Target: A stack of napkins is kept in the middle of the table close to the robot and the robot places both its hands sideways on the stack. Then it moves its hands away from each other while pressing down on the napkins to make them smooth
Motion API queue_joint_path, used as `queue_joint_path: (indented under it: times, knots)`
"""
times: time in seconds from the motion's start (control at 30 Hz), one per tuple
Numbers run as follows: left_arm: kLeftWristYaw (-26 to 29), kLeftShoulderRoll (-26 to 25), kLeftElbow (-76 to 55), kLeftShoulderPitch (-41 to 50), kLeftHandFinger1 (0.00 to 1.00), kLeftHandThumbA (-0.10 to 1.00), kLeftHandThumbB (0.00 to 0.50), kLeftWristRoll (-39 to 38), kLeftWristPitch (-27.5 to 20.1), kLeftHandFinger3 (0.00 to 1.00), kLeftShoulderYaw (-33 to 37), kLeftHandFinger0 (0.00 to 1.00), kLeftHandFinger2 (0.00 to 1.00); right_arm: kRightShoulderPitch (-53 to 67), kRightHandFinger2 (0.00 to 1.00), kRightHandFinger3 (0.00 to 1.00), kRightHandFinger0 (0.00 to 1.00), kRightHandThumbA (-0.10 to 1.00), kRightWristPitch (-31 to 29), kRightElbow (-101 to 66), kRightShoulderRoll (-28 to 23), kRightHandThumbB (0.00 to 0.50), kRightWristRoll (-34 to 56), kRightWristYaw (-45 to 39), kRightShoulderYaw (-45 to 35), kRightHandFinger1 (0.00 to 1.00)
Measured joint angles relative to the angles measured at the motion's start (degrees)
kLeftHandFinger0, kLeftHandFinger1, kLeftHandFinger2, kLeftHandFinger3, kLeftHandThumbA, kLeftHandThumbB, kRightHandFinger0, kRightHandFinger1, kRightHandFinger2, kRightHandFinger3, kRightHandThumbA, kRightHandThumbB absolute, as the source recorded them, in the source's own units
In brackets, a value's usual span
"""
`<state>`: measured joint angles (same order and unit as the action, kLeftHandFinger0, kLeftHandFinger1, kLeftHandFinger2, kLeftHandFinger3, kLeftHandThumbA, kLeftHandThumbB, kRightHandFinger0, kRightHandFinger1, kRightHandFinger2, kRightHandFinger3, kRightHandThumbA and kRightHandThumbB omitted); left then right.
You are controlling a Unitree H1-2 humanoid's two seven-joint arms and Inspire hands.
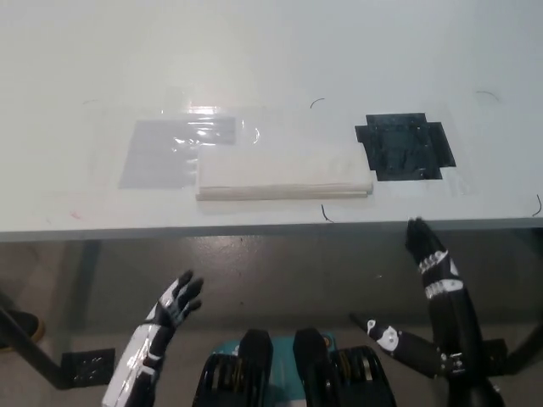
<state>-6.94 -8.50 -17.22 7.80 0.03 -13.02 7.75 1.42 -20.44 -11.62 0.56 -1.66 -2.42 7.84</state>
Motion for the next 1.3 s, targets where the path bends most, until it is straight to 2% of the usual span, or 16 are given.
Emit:
queue_joint_path:
  times: [0.2,0.23,0.33,0.43,0.5,0.57,0.6,0.7,0.77,0.83,0.87,0.93,1.2,1.3]
  knots:
    - [-0.7,0.6,-7.1,-7.9,1.00,1.00,0.409,-1.0,0.4,1.00,0.7,1.00,1.00,-8.1,1.00,1.00,1.00,1.00,4.4,-5.4,0.0,0.327,2.4,-1.2,0.9,1.00]
    - [-0.7,0.8,-7.4,-9.2,1.00,1.00,0.427,-1.1,0.6,1.00,0.7,1.00,1.00,-9.4,1.00,1.00,1.00,1.00,5.3,-5.6,0.1,0.333,2.8,-1.2,1.0,1.00]
    - [-0.7,1.9,-7.8,-14.4,1.00,1.00,0.442,-1.3,2.7,1.00,0.3,1.00,1.00,-14.8,1.00,1.00,1.00,1.00,8.6,-5.1,1.2,0.313,4.3,-1.3,0.8,1.00]
    - [-0.6,2.9,-6.9,-20.4,1.00,1.00,0.434,-1.9,5.7,1.00,-0.7,1.00,1.00,-21.0,1.00,1.00,1.00,1.00,10.7,-1.5,3.1,0.316,6.4,-1.2,0.0,1.00]
    - [-0.5,3.3,-4.9,-23.8,1.00,1.00,0.409,-2.2,6.9,1.00,-1.5,1.00,1.00,-24.1,1.00,1.00,1.00,1.00,11.4,1.3,3.8,0.318,7.4,-1.2,-0.5,1.00]
    - [-0.3,4.0,-1.7,-28.8,1.00,1.00,0.387,-2.4,8.5,1.00,-2.7,1.00,1.00,-28.3,1.00,1.00,1.00,1.00,12.2,5.5,5.0,0.300,8.7,-1.2,-1.5,1.00]
    - [-0.2,4.3,-0.2,-30.7,1.00,1.00,0.384,-2.4,8.8,1.00,-3.0,1.00,1.00,-29.8,1.00,1.00,1.00,1.00,12.4,7.3,5.5,0.318,9.2,-1.1,-2.0,1.00]
    - [1.4,6.2,8.0,-36.7,1.00,1.00,0.388,-1.4,9.2,1.00,-4.5,1.00,1.00,-35.0,1.00,1.00,1.00,1.00,12.5,14.4,7.2,0.318,10.6,-0.9,-3.9,1.00]
    - [2.5,7.6,13.8,-40.3,1.00,1.00,0.381,-0.9,9.3,1.00,-5.3,1.00,1.00,-38.3,1.00,1.00,1.00,1.00,12.4,19.2,8.2,0.295,11.3,-0.8,-5.0,1.00]
    - [3.4,9.0,18.7,-43.0,1.00,1.00,0.355,-0.9,9.3,1.00,-6.1,1.00,1.00,-41.2,1.00,1.00,1.00,1.00,12.1,23.6,9.2,0.279,12.1,-0.7,-6.4,1.00]
    - [3.7,9.8,20.9,-44.3,1.00,1.00,0.314,-1.0,9.3,1.00,-6.7,1.00,1.00,-42.5,1.00,1.00,1.00,1.00,11.9,26.3,9.7,0.275,12.5,-0.7,-7.2,1.00]
    - [4.3,11.0,25.3,-46.3,1.00,1.00,0.303,-1.1,9.3,1.00,-7.7,1.00,1.00,-44.8,1.00,1.00,1.00,1.00,11.4,30.8,10.4,0.277,13.0,-0.6,-8.4,1.00]
    - [6.1,12.2,41.3,-52.6,1.00,1.00,0.353,-1.4,9.1,1.00,-10.0,1.00,1.00,-50.9,1.00,1.00,1.00,1.00,5.9,50.1,10.7,0.267,14.8,-0.3,-13.8,1.00]
    - [6.3,12.2,47.0,-53.9,1.00,1.00,0.329,-1.8,8.8,1.00,-10.7,1.00,1.00,-53.1,1.00,1.00,1.00,1.00,3.9,56.7,10.3,0.275,15.5,-0.3,-15.7,1.00]
